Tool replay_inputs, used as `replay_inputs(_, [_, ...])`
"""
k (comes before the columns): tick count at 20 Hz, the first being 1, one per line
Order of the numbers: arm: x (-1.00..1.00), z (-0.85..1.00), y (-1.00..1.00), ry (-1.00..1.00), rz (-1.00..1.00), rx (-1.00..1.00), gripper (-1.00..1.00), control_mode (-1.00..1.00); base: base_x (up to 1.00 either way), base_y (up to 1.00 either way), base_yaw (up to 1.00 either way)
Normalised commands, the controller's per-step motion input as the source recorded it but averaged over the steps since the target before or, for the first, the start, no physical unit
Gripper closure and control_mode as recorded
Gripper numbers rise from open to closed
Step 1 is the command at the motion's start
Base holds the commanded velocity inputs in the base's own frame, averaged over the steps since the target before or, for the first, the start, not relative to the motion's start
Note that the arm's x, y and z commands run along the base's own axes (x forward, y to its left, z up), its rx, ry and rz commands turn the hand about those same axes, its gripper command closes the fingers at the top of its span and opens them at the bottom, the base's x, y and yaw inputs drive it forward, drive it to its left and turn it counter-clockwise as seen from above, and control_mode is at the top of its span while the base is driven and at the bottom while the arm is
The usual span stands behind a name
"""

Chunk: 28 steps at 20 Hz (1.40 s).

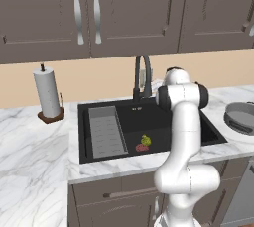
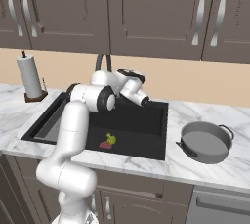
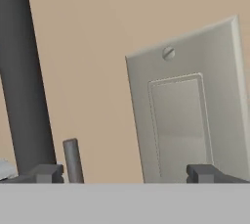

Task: Dump the broccoli from the pot into the sink. Then turn on the water and wash the broccoli. Then turn off the water and put the broccoli back in the pot.

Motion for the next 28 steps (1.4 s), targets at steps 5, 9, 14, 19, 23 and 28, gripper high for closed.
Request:
replay_inputs(5, [0.2, -0.04, 0.0, 0.0, -0.03, 0.0, -1.0, -1.0, 0.0, 0.0, 0.0])
replay_inputs(9, [0.17, -0.05, 0.0, 0.0, -0.03, 0.0, -1.0, -1.0, 0.0, 0.0, 0.0])
replay_inputs(14, [0.1, -0.07, 0.0, 0.0, -0.04, 0.0, -1.0, -1.0, 0.0, 0.0, 0.0])
replay_inputs(19, [0.07, -0.08, 0.0, 0.0, -0.04, 0.0, 1.0, -1.0, 0.0, 0.0, 0.0])
replay_inputs(23, [0.06, -0.01, -0.05, 0.0, -0.03, 0.0, 1.0, -1.0, 0.0, 0.0, 0.0])
replay_inputs(28, [0.04, 0.0, -0.33, 0.0, -0.04, 0.0, 1.0, -1.0, 0.0, 0.0, 0.0])
